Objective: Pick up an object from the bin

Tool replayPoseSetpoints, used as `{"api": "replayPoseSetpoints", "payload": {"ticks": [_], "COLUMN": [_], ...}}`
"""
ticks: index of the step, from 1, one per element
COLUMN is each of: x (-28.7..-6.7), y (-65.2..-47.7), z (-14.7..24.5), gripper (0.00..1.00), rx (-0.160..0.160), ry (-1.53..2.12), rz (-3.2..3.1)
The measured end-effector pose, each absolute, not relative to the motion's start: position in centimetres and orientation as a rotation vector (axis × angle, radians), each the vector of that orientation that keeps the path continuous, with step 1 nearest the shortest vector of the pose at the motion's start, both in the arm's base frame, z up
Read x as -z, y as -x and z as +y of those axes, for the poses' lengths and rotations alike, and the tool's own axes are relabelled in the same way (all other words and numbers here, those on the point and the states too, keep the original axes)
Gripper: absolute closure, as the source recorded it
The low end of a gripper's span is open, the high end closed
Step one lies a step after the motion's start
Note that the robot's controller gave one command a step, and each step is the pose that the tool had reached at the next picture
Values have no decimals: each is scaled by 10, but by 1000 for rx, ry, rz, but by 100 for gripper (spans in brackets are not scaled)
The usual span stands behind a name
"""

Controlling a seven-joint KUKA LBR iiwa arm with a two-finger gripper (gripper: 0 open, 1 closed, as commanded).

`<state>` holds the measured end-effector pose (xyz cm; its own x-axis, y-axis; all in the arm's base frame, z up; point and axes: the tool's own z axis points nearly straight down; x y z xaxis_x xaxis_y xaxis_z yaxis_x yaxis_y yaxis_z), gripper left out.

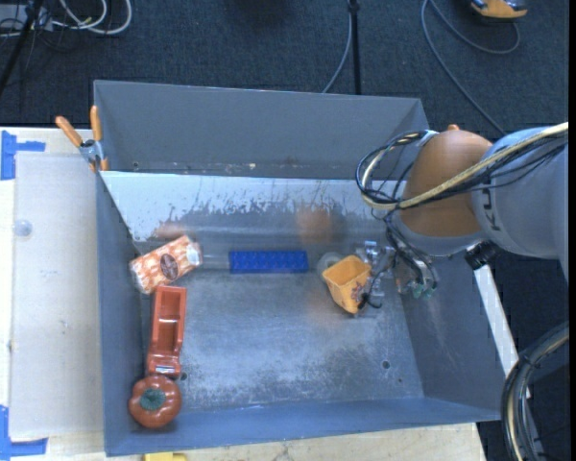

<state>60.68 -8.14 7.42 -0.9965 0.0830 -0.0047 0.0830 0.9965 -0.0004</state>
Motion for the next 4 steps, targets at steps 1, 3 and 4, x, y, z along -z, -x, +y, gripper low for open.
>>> {"api": "replayPoseSetpoints", "payload": {"ticks": [1,3,4], "x": [-147,-163,-152], "y": [-603,-599,-585], "z": [-85,-88,-104], "gripper": [100,100,100], "rx": [1,-1,9], "ry": [-92,56,532], "rz": [3135,3143,3079]}}
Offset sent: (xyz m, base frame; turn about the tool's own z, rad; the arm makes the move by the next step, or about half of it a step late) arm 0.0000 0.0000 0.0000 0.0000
